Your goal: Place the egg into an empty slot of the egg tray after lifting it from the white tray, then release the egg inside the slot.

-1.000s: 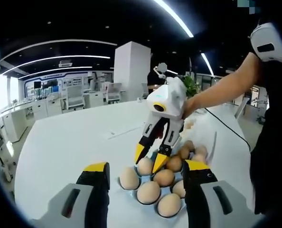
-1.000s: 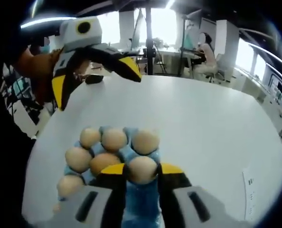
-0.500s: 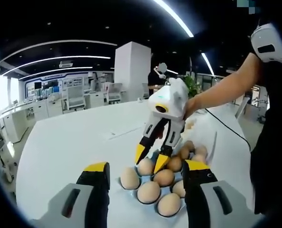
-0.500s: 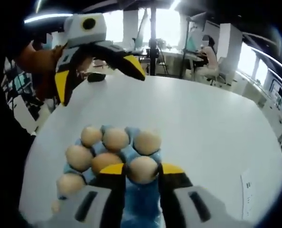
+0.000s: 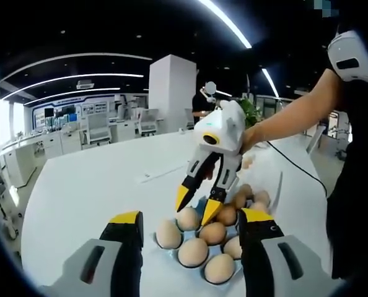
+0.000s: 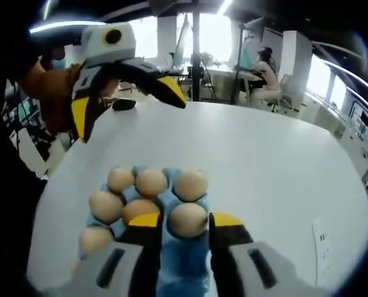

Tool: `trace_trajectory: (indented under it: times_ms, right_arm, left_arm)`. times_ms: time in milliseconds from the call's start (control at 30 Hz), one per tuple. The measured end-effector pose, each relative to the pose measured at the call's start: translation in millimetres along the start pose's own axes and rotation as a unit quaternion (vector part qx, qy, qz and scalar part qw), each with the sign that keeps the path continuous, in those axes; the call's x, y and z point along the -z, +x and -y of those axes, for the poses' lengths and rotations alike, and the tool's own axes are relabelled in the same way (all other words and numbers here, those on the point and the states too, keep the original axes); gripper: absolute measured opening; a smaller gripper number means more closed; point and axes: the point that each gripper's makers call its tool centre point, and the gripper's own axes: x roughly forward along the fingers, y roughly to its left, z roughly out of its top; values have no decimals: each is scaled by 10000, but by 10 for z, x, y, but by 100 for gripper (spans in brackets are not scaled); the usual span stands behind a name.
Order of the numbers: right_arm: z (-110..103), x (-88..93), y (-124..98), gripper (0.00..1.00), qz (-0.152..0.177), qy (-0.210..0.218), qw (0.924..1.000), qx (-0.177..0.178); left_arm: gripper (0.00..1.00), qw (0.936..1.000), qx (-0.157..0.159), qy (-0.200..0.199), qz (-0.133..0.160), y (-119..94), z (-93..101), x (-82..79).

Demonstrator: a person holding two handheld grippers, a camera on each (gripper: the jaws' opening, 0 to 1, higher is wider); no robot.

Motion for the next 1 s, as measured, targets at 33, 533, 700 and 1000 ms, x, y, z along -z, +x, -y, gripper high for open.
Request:
trace_trajectory:
  times_ms: [33, 533, 700, 1000]
  right_arm:
    - [0, 7, -8, 30, -4, 0, 10000, 11]
    - [71, 172, -247, 28, 21, 113, 9996, 277]
    - [114, 252, -373, 28, 63, 277, 9988, 389]
    - [140, 489, -593, 28, 83, 546, 9967, 588]
  left_arm:
    - [63, 10000, 11, 3, -12, 4, 9, 1]
    - [63, 10000, 48, 47, 1, 20, 21, -35]
    - [63, 10000, 80, 59, 3, 44, 36, -47]
    - [63, 9999, 110, 71, 32, 64, 39, -67]
